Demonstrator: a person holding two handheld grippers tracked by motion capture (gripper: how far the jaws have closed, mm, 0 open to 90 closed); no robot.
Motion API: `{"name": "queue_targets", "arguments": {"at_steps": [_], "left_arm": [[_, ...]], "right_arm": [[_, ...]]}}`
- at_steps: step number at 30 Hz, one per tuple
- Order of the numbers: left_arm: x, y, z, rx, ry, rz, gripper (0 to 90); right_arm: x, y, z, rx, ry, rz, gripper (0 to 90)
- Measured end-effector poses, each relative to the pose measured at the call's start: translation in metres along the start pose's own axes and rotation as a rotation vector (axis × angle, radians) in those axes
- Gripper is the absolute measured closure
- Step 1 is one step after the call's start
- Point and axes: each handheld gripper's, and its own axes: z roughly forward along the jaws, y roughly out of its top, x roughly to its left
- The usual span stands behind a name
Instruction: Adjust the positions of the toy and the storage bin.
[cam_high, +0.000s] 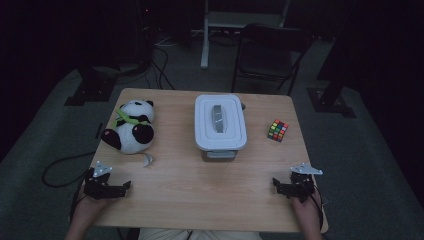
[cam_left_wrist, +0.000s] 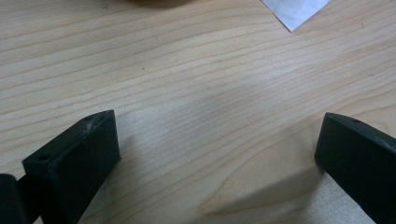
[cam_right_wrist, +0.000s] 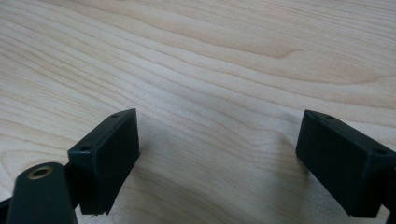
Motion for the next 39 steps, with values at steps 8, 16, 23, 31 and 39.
{"name": "queue_targets", "arguments": {"at_steps": [8,16,23,31,39], "left_arm": [[-0.02,0.002,-0.003,0.042,-0.027,0.035,0.4],[-0.032,0.007,-0.002,-0.006,-0.07,0.078,0.4],[-0.043,0.026,0.004,-0.036,-0.093,0.087,0.4],[-0.062,0.054,0.015,-0.06,-0.121,0.133,0.4],[-0.07,0.079,0.032,-0.101,-0.135,0.118,0.5]], "right_arm": [[-0.003,0.0,-0.001,-0.008,0.017,0.022,13.0],[0.0,0.0,0.0,0.001,0.002,0.004,12.7],[0.012,0.014,-0.002,-0.03,-0.022,0.012,12.3],[0.019,0.053,0.003,-0.12,-0.037,-0.012,12.3],[0.029,0.08,0.031,-0.12,-0.033,-0.048,12.5]]}}
